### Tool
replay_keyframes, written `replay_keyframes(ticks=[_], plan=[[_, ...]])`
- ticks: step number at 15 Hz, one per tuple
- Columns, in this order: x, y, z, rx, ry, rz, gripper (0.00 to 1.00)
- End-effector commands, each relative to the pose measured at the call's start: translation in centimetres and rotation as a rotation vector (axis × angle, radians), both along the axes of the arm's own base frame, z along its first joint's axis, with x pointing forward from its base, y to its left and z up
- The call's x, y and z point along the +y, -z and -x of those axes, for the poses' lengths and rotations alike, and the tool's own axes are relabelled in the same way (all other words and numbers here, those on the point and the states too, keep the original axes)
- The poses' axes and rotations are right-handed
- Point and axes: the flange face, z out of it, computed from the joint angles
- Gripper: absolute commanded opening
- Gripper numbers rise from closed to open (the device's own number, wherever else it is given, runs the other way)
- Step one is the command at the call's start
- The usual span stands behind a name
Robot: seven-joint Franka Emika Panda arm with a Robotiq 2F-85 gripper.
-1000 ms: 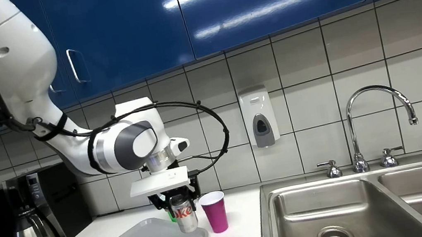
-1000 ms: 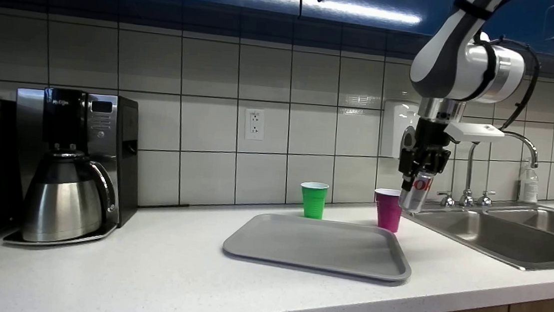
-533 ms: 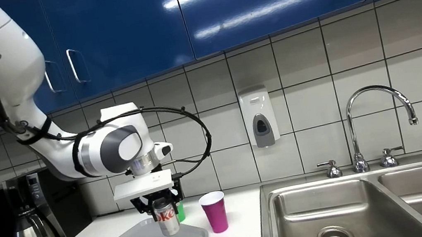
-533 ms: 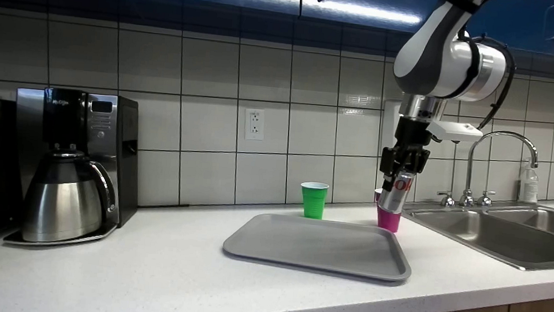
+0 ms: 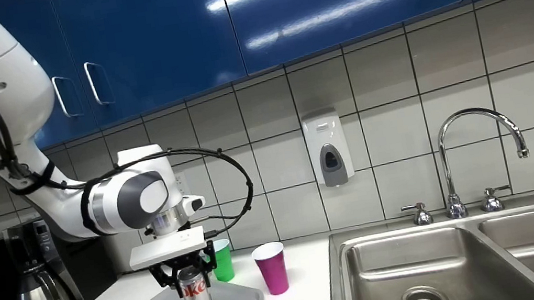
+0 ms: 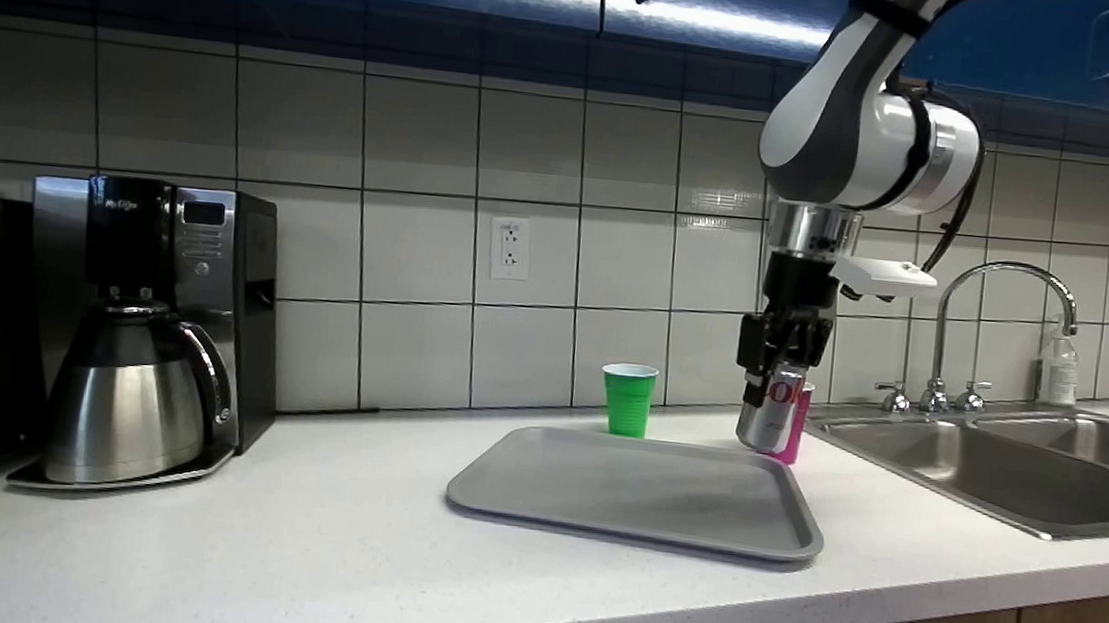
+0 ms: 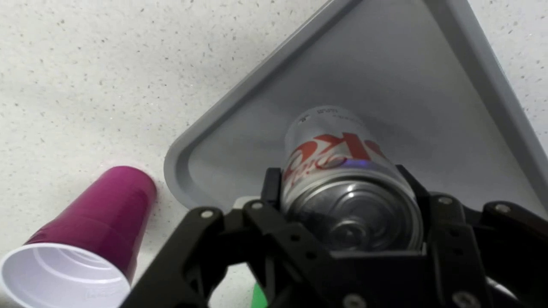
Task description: Pick up a soda can and place it on the gray tray
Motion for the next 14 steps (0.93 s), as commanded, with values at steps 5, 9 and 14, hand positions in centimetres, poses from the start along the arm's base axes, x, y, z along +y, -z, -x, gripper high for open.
replay_keyframes(ticks=[5,9,14], plan=[[1.7,2.4,-0.9,0.063,-0.063,0.012,0.39],[2.0,3.7,-1.2,0.09,-0.074,0.023,0.39],[2.1,4.7,-1.5,0.11,-0.08,0.033,0.39]])
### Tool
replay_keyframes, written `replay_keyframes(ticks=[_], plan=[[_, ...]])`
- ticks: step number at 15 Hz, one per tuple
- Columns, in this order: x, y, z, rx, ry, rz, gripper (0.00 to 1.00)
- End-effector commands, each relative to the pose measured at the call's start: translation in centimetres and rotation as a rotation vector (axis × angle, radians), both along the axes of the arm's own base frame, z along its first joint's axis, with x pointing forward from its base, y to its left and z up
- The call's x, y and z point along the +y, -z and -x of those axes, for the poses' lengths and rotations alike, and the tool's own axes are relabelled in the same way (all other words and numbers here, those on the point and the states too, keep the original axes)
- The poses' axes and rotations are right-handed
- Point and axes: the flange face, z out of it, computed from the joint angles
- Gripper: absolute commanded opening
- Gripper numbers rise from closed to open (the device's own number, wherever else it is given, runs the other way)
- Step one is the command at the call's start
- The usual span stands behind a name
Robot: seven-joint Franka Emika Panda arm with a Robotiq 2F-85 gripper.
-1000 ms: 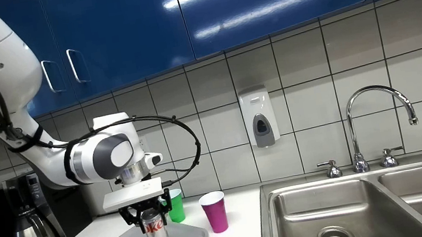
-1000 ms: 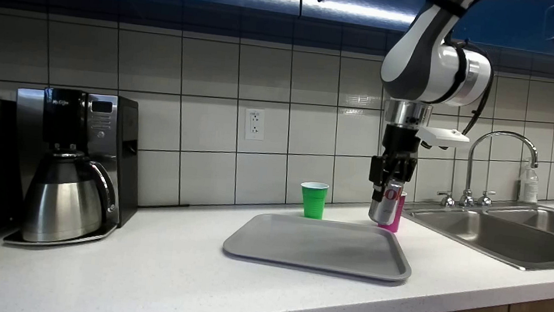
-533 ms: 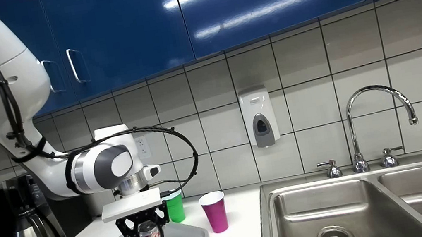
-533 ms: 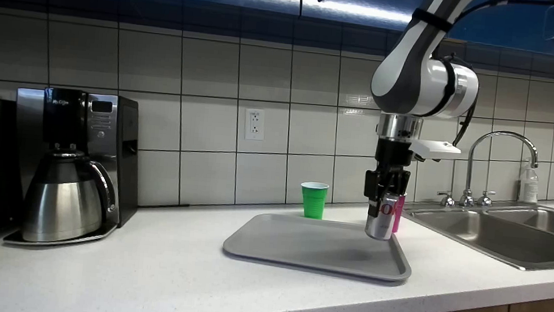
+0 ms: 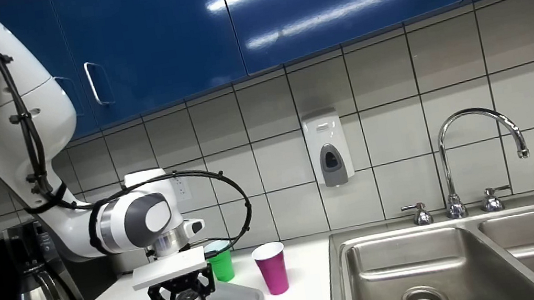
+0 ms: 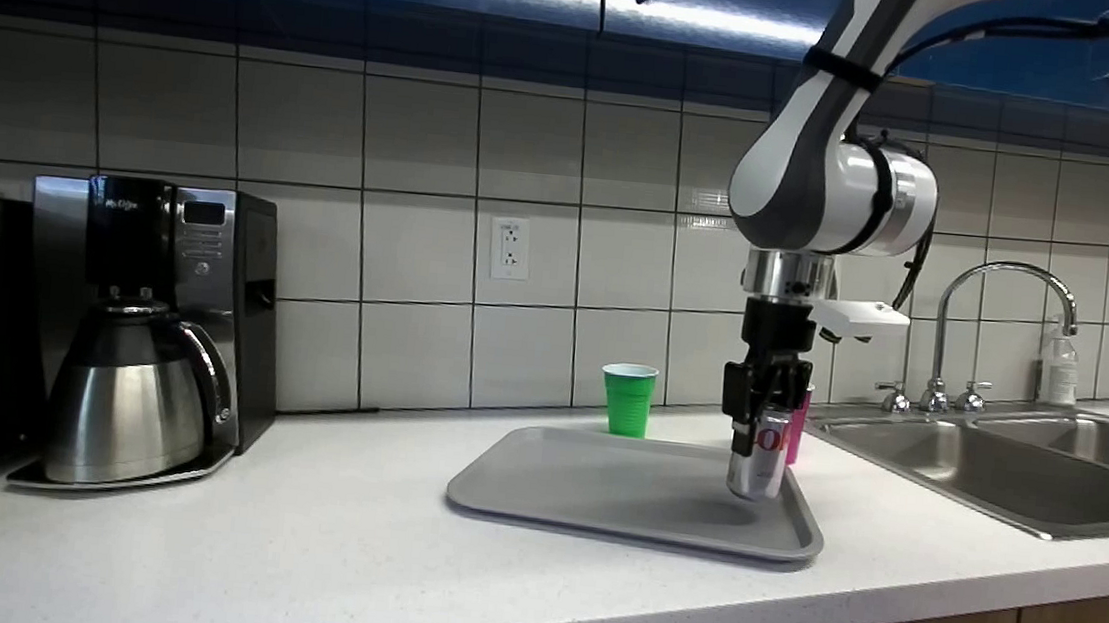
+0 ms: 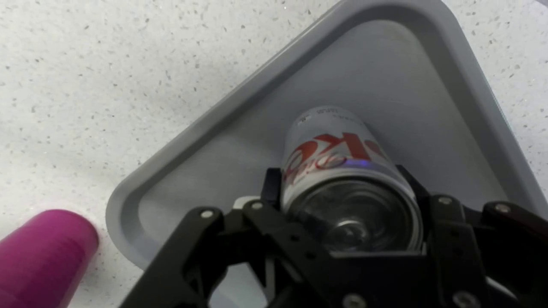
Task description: Pick up a soda can and place it on the gray tray
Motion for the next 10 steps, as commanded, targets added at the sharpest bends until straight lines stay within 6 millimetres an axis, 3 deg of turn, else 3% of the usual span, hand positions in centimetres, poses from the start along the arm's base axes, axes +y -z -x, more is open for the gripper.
replay_keyframes(ticks=[1,3,4,5,7,10], plan=[[-0.06,-0.16,-0.87,0.009,-0.025,0.01,0.39],[-0.04,0.04,-0.9,0.017,-0.026,0.012,0.39],[-0.05,0.07,-0.94,0.016,-0.023,0.014,0.75],[-0.1,0.11,-0.99,0.017,-0.022,0.015,0.9],[-0.18,-0.05,-1.14,0.011,-0.02,0.014,0.99],[-0.32,-0.34,-1.37,0.003,-0.016,0.012,1.0]])
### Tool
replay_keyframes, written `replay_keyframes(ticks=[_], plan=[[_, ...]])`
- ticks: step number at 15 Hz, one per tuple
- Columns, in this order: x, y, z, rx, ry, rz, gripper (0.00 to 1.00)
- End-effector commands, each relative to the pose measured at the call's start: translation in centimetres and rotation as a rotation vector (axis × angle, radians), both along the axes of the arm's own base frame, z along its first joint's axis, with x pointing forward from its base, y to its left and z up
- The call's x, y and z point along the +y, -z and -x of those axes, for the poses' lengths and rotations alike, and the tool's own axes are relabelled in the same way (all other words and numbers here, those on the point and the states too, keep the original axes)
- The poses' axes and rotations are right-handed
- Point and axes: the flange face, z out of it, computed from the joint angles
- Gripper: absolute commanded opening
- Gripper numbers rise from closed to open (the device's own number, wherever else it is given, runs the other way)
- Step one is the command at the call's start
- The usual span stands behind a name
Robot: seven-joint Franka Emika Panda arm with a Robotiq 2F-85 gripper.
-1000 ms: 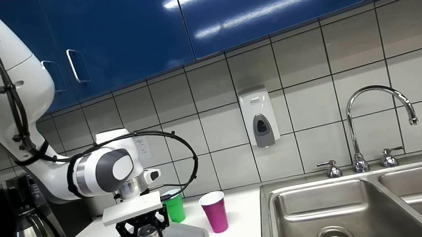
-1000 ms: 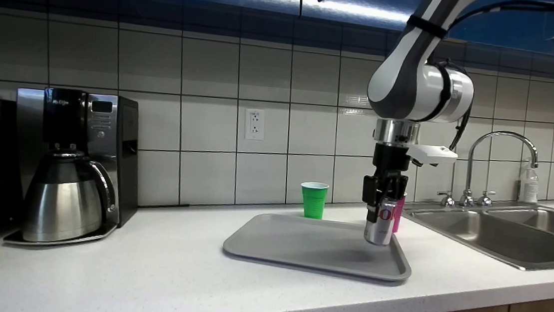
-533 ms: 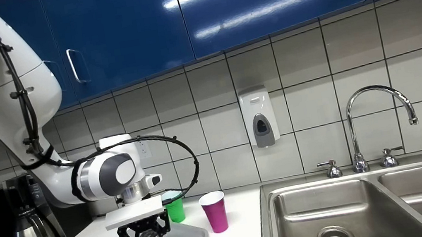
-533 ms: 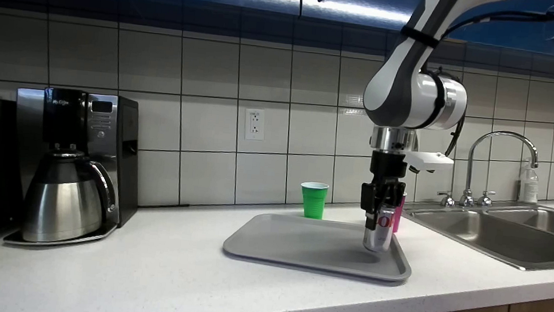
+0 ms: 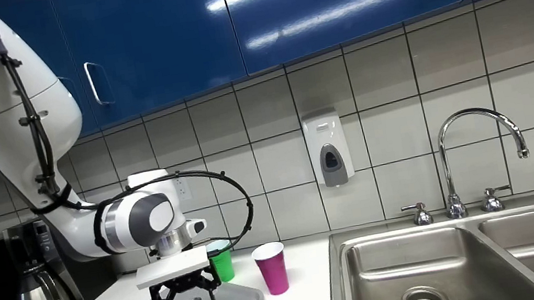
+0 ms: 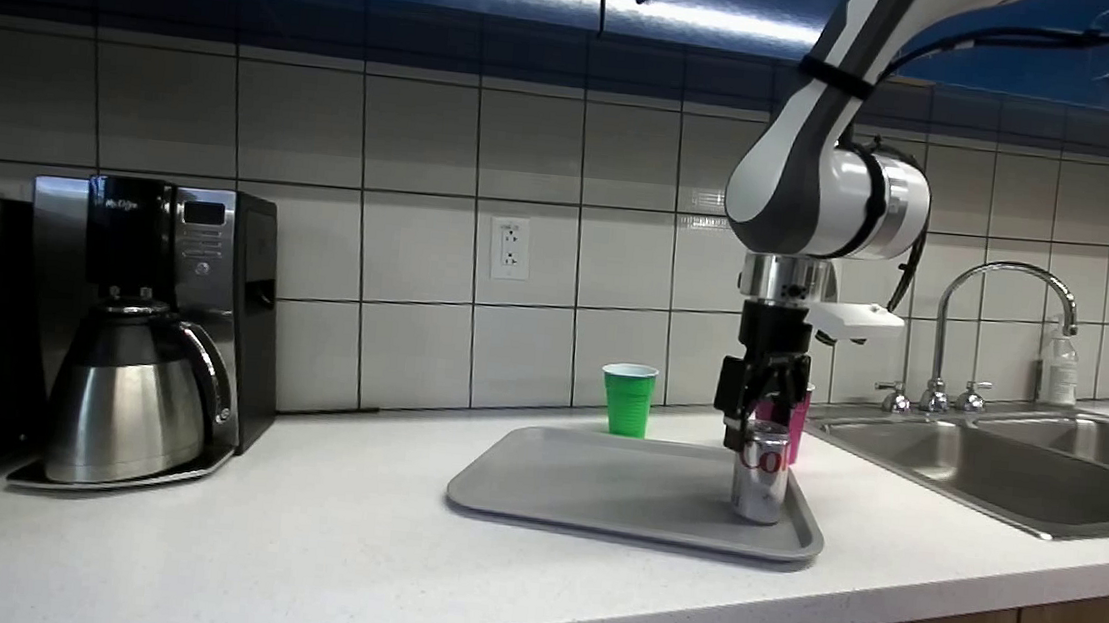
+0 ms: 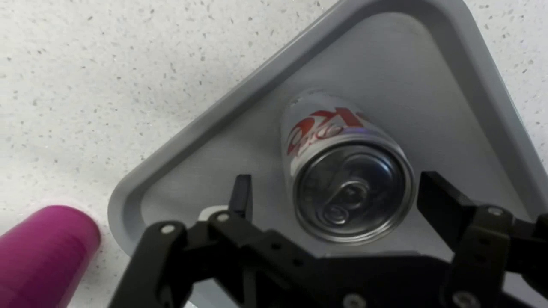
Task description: Pick up a soda can and place it on the gray tray
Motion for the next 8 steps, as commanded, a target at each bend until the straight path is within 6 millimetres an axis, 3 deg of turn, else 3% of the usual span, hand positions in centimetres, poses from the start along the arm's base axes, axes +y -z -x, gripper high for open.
replay_keyframes(ticks=[1,8], plan=[[-0.2,-0.7,-0.7,-0.001,-0.011,0.006,1.0],[-0.3,-2.8,-0.8,-0.037,-0.008,-0.024,1.0]])
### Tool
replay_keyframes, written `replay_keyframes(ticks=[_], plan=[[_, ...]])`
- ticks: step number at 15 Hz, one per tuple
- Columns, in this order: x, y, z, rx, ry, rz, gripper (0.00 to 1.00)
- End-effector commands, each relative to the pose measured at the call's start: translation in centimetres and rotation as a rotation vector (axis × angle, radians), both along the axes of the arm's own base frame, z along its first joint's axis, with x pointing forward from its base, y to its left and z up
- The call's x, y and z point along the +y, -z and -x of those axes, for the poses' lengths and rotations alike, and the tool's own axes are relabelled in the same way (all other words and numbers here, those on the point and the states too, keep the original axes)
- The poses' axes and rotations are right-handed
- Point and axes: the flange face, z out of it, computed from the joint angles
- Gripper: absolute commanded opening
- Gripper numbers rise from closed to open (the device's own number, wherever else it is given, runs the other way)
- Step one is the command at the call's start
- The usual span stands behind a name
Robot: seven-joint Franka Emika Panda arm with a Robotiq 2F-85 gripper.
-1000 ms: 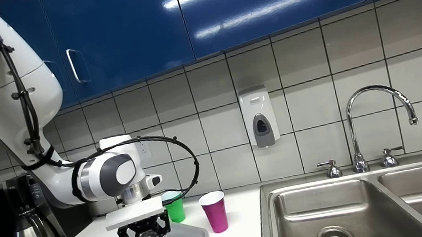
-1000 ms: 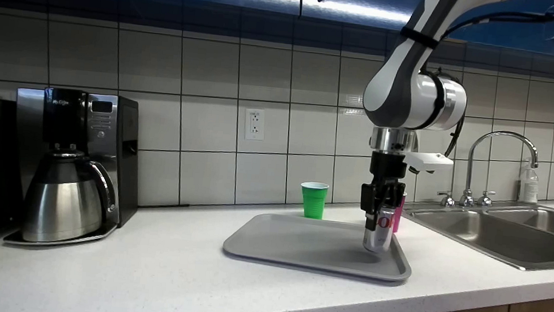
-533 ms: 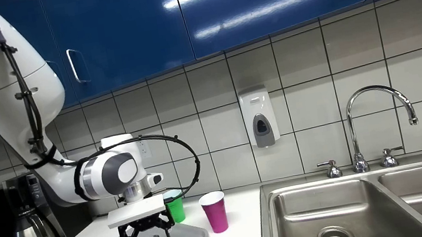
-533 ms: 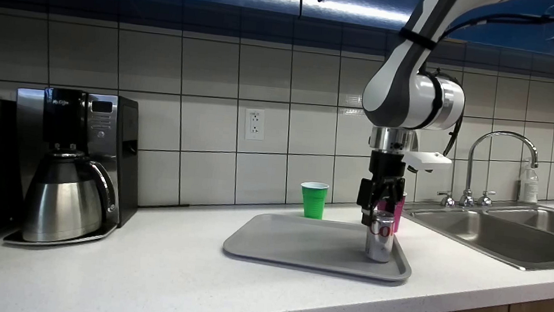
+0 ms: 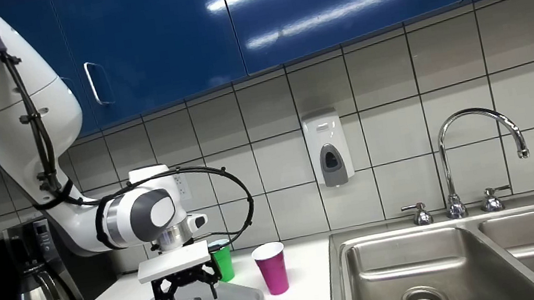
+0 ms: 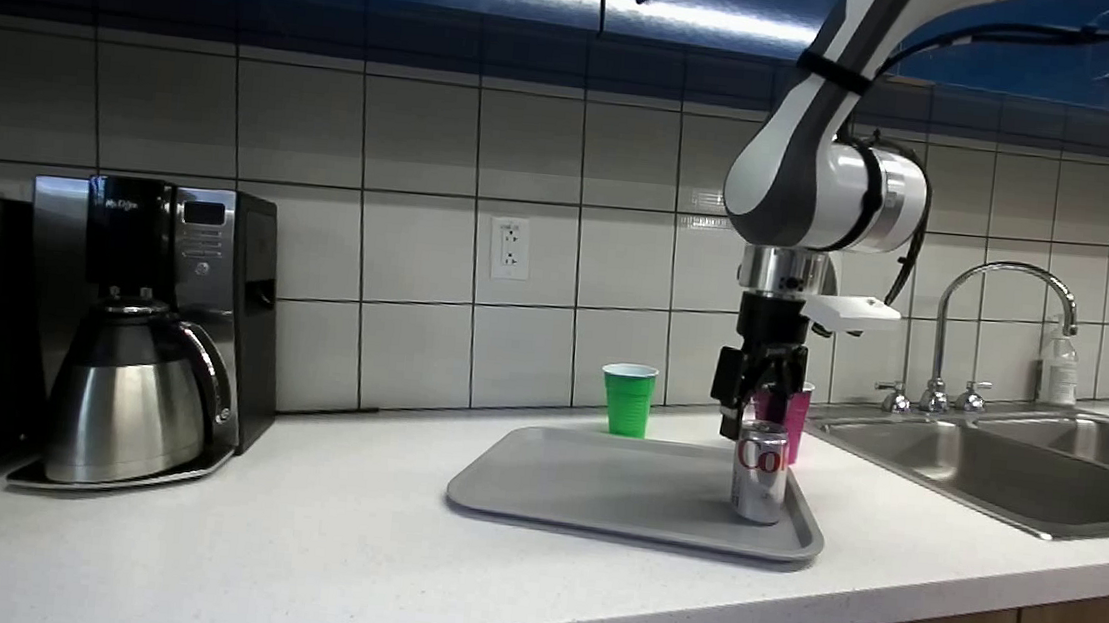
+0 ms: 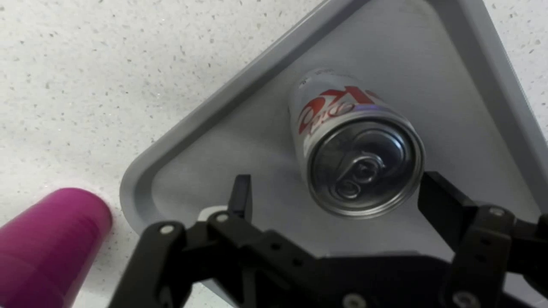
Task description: Pick up a soda can and place it on the gray tray
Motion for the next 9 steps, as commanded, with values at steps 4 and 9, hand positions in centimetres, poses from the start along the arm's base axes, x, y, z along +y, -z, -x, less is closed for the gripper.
replay_keyframes(ticks=[4,9], plan=[[-0.2,-4.3,0.4,-0.062,-0.019,-0.06,1.0],[-1.3,-8.5,1.9,-0.13,-0.026,-0.103,1.0]])
